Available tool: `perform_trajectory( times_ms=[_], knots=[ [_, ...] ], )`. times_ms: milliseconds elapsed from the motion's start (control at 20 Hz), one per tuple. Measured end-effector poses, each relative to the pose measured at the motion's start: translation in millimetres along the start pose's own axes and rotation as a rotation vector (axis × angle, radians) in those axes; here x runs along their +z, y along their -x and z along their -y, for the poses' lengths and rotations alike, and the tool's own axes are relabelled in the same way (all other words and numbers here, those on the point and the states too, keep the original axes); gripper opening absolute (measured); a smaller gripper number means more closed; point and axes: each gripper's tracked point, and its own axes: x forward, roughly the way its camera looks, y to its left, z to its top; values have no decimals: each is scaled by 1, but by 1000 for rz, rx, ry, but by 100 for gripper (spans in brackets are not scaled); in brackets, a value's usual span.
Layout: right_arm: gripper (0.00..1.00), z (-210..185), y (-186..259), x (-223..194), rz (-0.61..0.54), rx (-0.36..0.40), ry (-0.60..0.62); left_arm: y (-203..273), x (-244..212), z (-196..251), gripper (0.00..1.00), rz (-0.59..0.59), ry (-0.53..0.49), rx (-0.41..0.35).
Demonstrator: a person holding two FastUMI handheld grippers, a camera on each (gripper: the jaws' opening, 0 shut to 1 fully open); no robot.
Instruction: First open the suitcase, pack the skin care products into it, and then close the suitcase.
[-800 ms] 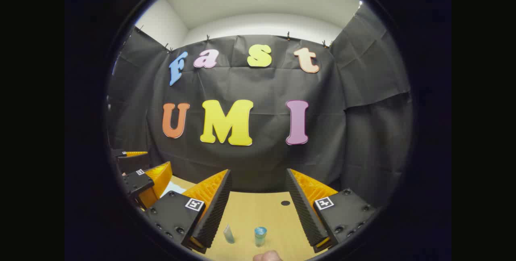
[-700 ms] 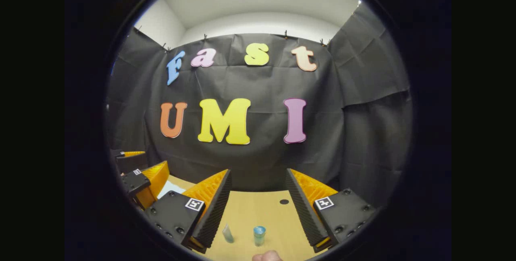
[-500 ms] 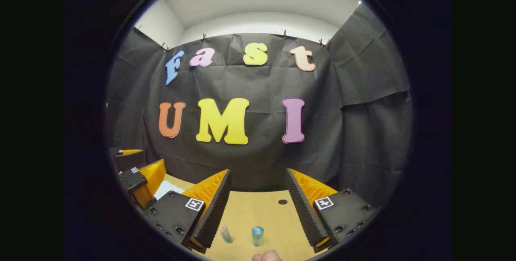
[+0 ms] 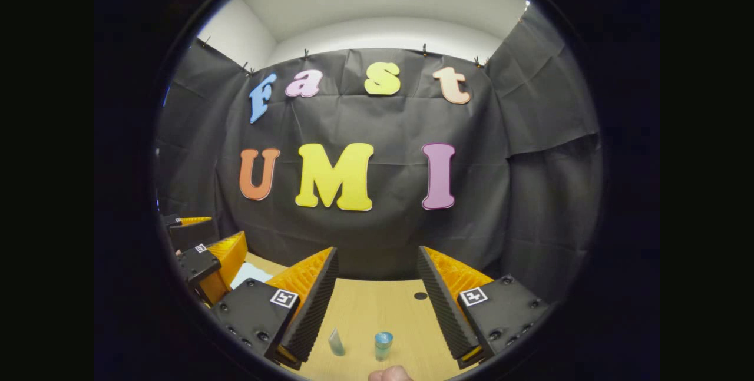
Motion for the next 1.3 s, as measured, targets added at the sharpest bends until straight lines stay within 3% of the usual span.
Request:
perform_trajectory(
  times_ms=[550,900,1100,1300],
  knots=[
    [80,1,-4,-10,-23,17,5,-4,-22,11,99,-52,-24,-31],
    [80,22,-10,-21,-41,-1,2,-11,-39,17,99,-89,-49,-56],
    [81,51,-11,-28,-54,-51,18,-16,-74,18,99,-171,-217,-140],
    [81,79,-6,-42,-87,-102,43,-17,-144,9,99,-356,-502,-244]
  ],
)
